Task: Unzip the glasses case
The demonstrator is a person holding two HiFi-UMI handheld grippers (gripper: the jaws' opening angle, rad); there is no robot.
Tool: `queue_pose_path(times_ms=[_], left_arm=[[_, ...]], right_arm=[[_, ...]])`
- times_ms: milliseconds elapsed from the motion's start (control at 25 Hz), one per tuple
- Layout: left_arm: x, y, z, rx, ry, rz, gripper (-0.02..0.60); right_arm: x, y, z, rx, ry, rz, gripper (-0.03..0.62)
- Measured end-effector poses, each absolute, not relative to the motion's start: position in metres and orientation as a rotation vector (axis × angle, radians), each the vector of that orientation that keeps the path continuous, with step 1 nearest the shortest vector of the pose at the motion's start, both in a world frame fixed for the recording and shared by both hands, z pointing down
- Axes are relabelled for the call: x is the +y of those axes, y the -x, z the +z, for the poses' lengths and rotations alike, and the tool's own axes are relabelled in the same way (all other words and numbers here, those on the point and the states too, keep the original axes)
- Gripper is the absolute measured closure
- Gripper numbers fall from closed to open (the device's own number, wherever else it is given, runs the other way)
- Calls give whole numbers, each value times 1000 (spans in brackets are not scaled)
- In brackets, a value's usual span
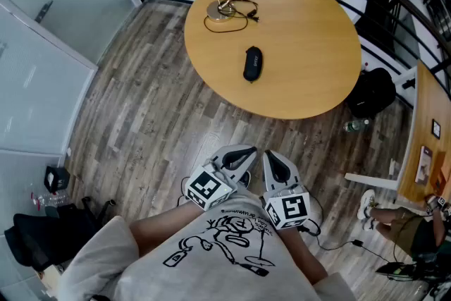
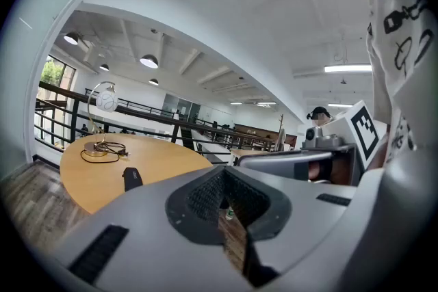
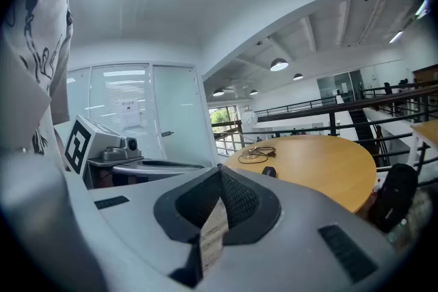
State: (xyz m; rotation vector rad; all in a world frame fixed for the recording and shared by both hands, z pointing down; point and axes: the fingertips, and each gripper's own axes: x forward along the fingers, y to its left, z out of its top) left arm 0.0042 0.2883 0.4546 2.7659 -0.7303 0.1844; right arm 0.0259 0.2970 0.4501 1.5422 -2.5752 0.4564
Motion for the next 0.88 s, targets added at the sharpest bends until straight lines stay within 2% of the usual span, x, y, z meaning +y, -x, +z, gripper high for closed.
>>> queue_pose_path(times_ms=[880], left_arm=[[301,-23,466,-773,-2740,223,575]], right_arm=[[311,-47,463,-2610,-1511,526,569]])
